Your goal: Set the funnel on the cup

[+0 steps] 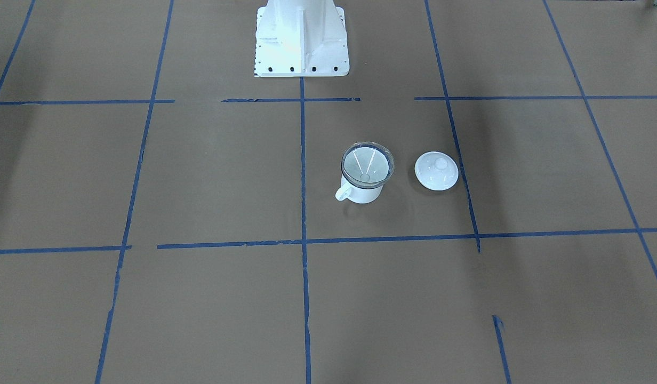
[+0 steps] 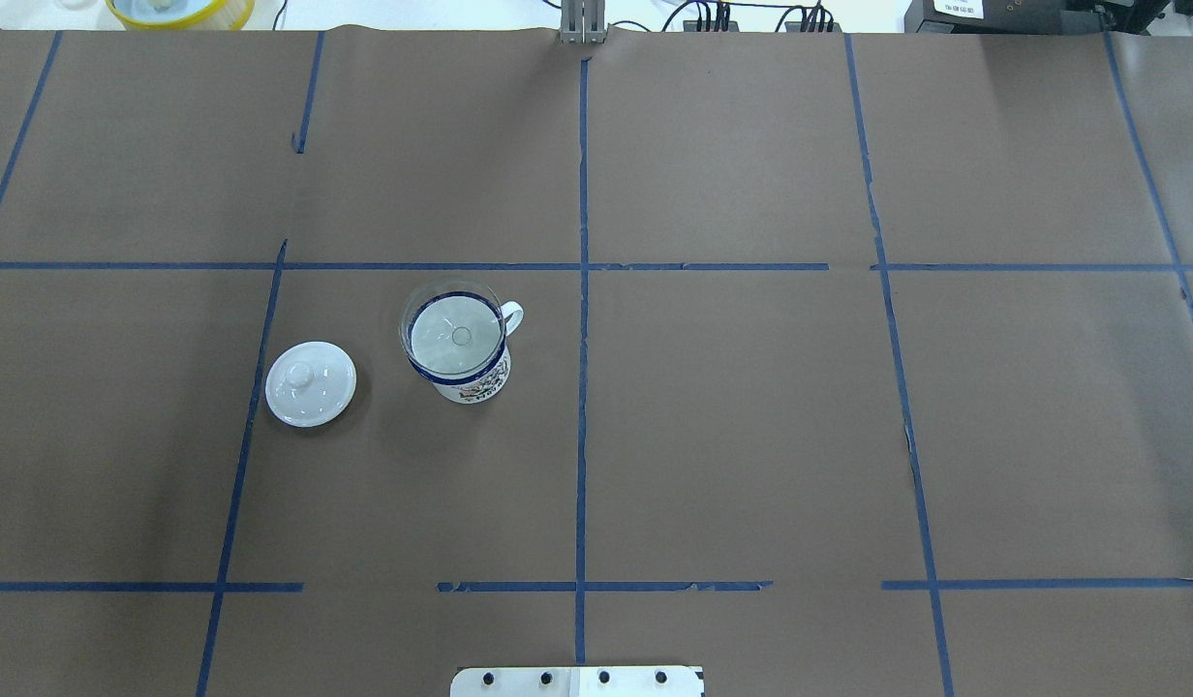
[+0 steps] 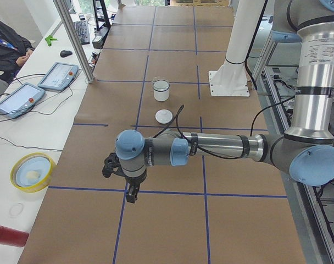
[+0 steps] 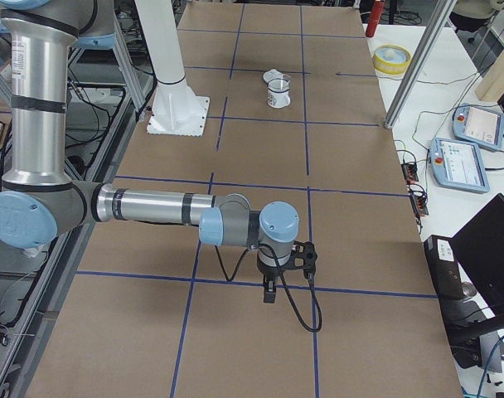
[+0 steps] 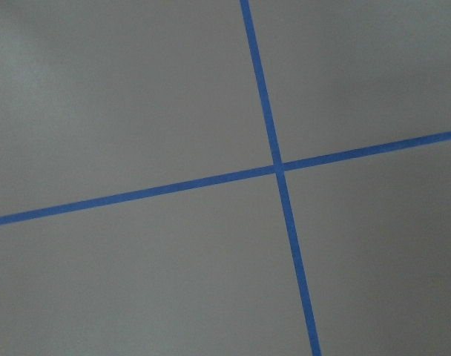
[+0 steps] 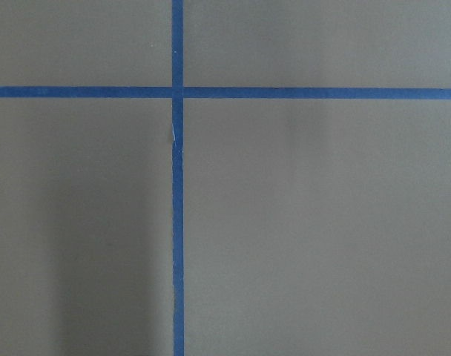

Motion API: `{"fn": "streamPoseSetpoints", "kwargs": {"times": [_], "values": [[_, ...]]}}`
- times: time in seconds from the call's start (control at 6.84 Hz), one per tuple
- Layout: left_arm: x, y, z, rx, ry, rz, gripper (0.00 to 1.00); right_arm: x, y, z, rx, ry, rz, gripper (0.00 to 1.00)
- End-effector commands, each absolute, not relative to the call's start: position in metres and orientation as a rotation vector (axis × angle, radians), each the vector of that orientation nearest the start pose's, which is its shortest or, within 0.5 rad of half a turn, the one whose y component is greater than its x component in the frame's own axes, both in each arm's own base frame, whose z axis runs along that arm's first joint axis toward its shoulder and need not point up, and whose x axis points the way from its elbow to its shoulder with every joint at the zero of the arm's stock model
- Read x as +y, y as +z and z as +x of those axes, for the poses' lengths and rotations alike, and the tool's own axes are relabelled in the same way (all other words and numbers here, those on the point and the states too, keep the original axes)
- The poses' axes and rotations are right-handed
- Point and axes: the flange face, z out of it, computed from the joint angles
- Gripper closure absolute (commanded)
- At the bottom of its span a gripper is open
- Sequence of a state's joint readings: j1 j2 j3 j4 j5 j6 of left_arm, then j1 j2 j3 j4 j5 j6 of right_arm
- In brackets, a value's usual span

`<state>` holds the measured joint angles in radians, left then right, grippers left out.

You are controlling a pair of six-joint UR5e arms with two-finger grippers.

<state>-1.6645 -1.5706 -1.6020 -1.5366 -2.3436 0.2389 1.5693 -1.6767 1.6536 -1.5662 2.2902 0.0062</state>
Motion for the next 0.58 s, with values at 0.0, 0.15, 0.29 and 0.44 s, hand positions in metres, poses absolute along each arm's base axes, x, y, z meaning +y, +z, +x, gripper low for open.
{"fn": "streamPoseSetpoints", "kwargs": {"times": [0.0, 0.15, 0.29, 0.44], "values": [[-0.474, 0.651, -0.119, 0.795, 0.063, 0.098, 0.00, -0.446, 0.671, 0.067, -0.719, 0.011, -0.020, 0.00], [-0.475, 0.635, -0.119, 0.796, 0.007, 0.088, 0.00, -0.446, 0.671, 0.067, -0.719, 0.011, -0.020, 0.00], [-0.476, 0.630, -0.119, 0.789, 0.012, 0.098, 0.00, -0.446, 0.671, 0.067, -0.719, 0.011, -0.020, 0.00], [-0.475, 0.635, -0.118, 0.799, 0.009, 0.092, 0.00, -0.446, 0.671, 0.067, -0.719, 0.011, -0.020, 0.00]]}}
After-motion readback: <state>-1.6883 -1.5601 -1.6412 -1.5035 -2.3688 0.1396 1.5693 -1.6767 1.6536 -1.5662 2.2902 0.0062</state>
